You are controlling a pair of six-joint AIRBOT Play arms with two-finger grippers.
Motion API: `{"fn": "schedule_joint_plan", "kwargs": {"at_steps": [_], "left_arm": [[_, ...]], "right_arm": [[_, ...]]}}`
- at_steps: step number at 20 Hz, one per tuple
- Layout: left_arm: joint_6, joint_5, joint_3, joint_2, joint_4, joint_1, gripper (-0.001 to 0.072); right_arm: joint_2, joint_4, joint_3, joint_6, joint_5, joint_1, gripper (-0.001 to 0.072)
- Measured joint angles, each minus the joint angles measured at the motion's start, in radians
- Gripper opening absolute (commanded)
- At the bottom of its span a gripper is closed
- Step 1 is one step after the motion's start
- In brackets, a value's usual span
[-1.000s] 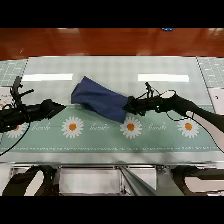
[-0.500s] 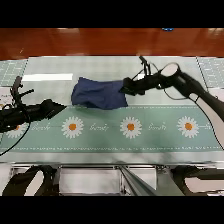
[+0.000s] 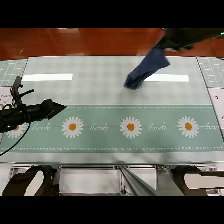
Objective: Fold the shirts.
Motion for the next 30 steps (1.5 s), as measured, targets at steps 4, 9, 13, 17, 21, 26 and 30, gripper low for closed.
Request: {"fn": "schedule_joint_plan", "kwargs": {"at_steps": [4,9,13,17,21,26,30], "left_arm": [[0.0,-0.003,0.0,0.0,0.0,0.0,0.0021],[0.0,-0.008,0.0,0.0,0.0,0.0,0.0021],[0.0,-0.005,0.0,0.0,0.0,0.0,0.0021],[0.0,0.008,0.0,0.0,0.0,0.0,0.0021],[0.0,0.051,0.0,0.0,0.0,0.0,0.0021],[0.0,0.108,0.0,0.0,0.0,0.0,0.0021],[0.014,0.154,0.0,-0.005,0.0,0.0,0.0021]], "right_arm": [[0.027,0.063,0.042,0.005,0.081,-0.241,0.0018],[0.038,0.14,0.055,0.008,0.214,-0.546,0.0019],[0.058,0.111,0.038,0.005,0.317,-0.714,0.0019],[0.157,-0.003,-0.142,0.004,0.357,-0.855,0.0019],[0.322,-0.135,-0.467,0.02,0.36,-1.025,0.002],[0.488,-0.399,-0.771,0.111,0.33,-1.154,0.0414],[0.524,-0.492,-0.842,0.164,0.322,-1.178,0.0371]]}}
